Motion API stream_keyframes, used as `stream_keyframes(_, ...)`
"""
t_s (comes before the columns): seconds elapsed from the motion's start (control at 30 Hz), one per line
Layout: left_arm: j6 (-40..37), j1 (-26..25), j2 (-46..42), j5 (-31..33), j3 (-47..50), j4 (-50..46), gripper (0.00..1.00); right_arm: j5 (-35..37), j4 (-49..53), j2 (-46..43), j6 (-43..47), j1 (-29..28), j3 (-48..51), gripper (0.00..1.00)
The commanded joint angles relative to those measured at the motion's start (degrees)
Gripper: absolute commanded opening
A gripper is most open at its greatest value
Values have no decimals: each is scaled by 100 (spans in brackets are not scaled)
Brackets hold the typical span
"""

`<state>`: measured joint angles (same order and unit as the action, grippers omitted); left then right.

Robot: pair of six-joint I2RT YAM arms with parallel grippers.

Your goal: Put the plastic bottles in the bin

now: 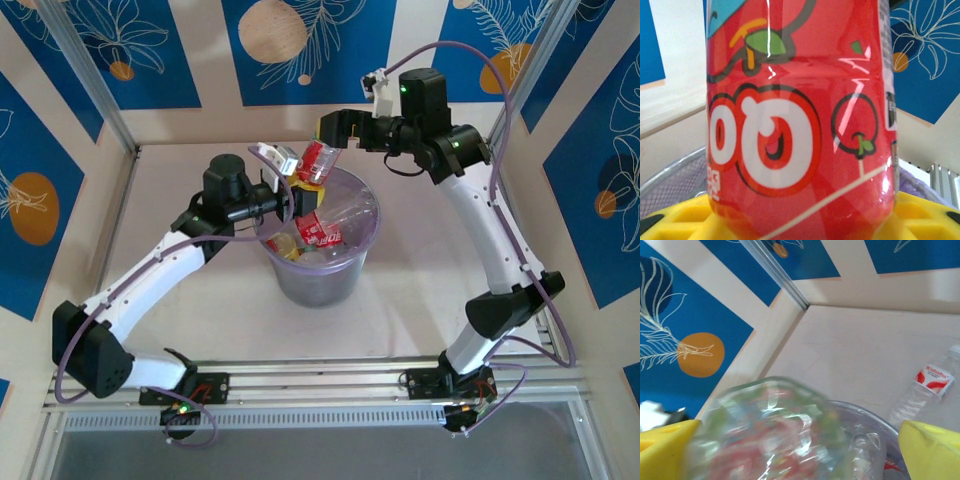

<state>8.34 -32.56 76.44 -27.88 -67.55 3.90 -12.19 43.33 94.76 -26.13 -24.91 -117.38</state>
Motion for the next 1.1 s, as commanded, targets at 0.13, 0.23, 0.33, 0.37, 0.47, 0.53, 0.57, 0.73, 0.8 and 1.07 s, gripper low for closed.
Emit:
stream_keyframes(0.13, -280, -28, -140, -149, 49, 176, 23, -289, -342, 16, -231, 23, 93, 93)
stream_keyframes(0.23, -358, -30, -120, -35, 55, 98, 28, -356, -360, -1, -168, -15, 130, 81)
stream_keyframes(0.33, -403, -23, -156, 37, 84, 85, 44, -355, -450, -96, -88, -48, 270, 72)
stream_keyframes(0.37, -411, -26, -181, 50, 88, 95, 55, -348, -493, -130, -71, -65, 323, 69)
stream_keyframes(0.47, -429, -28, -281, 121, 104, 69, 83, -316, -608, -228, -35, -104, 473, 64)
stream_keyframes(0.53, -430, -29, -404, 205, 123, 49, 99, -285, -670, -294, -11, -128, 580, 63)
stream_keyframes(0.57, -409, -17, -483, 248, 144, 41, 100, -268, -722, -329, -5, -147, 654, 62)
stream_keyframes(0.73, -106, -1, -958, 881, 228, -137, 100, -203, -1127, -528, -69, -228, 1149, 60)
stream_keyframes(0.8, 72, 25, -1083, 1373, 178, -460, 100, -139, -1342, -592, -108, -320, 1387, 60)
stream_keyframes(1.07, 631, 126, -1327, 2661, 370, -1237, 95, 120, -1395, -547, 64, -677, 1881, 59)
